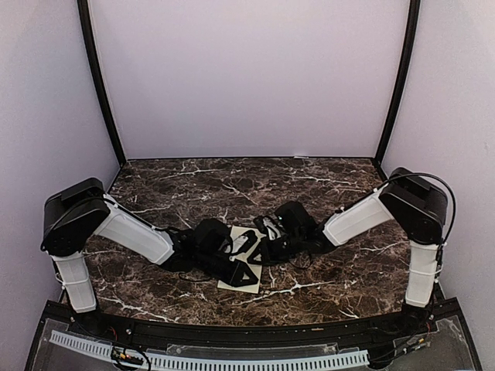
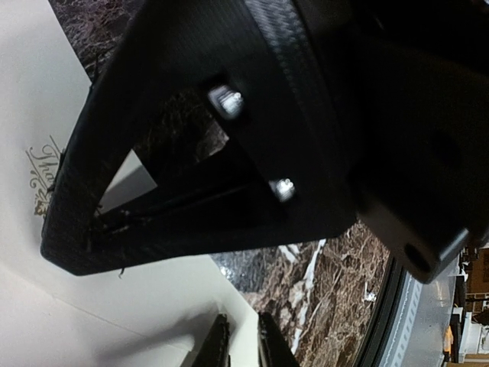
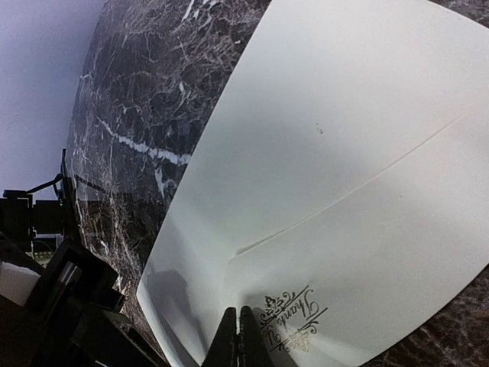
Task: Place the letter into the envelope and seal it
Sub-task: Seal the envelope flap on the envelope.
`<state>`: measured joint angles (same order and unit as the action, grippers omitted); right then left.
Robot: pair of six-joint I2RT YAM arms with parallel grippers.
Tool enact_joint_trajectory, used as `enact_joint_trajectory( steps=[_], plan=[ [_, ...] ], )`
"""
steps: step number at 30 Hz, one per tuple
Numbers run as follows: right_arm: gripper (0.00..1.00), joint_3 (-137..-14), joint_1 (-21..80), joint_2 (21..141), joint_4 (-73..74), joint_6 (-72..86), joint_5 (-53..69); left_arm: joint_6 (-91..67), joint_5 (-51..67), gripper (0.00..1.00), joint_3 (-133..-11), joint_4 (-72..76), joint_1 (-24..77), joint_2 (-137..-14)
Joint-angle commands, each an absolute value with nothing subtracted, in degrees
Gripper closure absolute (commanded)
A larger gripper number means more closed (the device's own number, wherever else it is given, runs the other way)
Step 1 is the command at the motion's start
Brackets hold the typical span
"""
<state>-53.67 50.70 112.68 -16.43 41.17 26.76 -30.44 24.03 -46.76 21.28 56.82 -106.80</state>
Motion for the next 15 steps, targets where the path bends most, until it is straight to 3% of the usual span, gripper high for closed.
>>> enact_joint_trajectory(
  steps=[1,15],
  plan=[
    [0.98,-54.5,50.0,112.9,-9.1,40.3,24.4,-30.5,22.9,0.87,-46.2,16.7,57.0,-106.2],
    [0.98,-56.9,46.6,115.5,-9.7,39.0,26.6,-30.5,23.0,0.87,-46.1,16.6,57.0,-106.0]
  ],
)
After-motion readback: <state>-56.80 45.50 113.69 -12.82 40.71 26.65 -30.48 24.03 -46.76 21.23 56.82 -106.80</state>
